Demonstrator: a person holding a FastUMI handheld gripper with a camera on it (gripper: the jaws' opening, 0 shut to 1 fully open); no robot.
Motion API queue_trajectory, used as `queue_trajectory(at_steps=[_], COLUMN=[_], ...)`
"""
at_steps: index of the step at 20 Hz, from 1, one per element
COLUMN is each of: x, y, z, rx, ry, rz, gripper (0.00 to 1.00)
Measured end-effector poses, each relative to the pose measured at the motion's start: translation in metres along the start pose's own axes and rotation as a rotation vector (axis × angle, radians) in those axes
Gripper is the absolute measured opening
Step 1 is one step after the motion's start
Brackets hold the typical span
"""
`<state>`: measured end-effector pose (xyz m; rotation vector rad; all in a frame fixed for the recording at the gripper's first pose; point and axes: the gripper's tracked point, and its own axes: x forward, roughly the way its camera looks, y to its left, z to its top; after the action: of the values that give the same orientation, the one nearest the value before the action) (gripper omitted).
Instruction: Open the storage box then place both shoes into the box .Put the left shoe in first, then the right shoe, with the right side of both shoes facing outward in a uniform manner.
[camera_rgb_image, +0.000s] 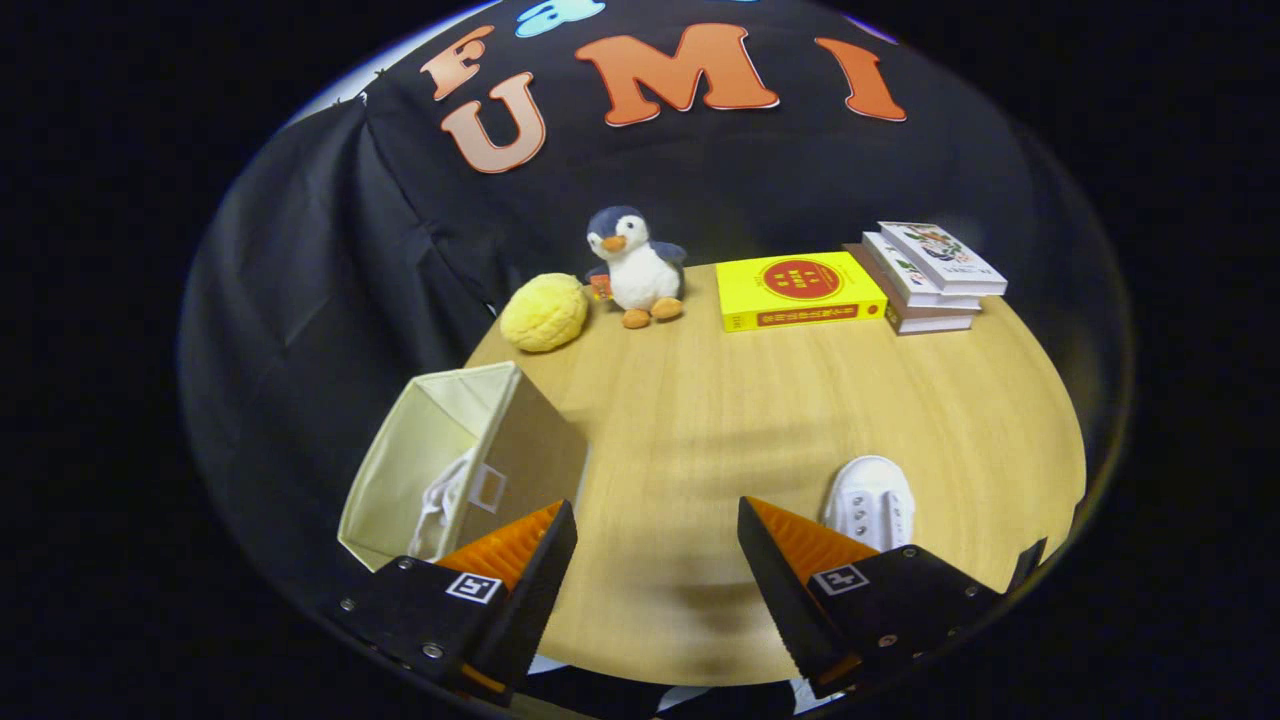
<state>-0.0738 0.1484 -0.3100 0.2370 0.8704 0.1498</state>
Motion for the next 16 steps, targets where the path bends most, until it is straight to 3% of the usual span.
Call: queue_trajectory(at_steps=[4, 8, 16], x=[-0.004, -0.005, 0.008], y=[-0.076, -0.128, -0.18], z=[-0.043, -0.08, -0.128], rx=[-0.015, -0.03, -0.059], ry=[0.053, 0.117, 0.196], rz=[-0.14, -0.217, -0.25], gripper=[0.95, 0.86, 0.72])
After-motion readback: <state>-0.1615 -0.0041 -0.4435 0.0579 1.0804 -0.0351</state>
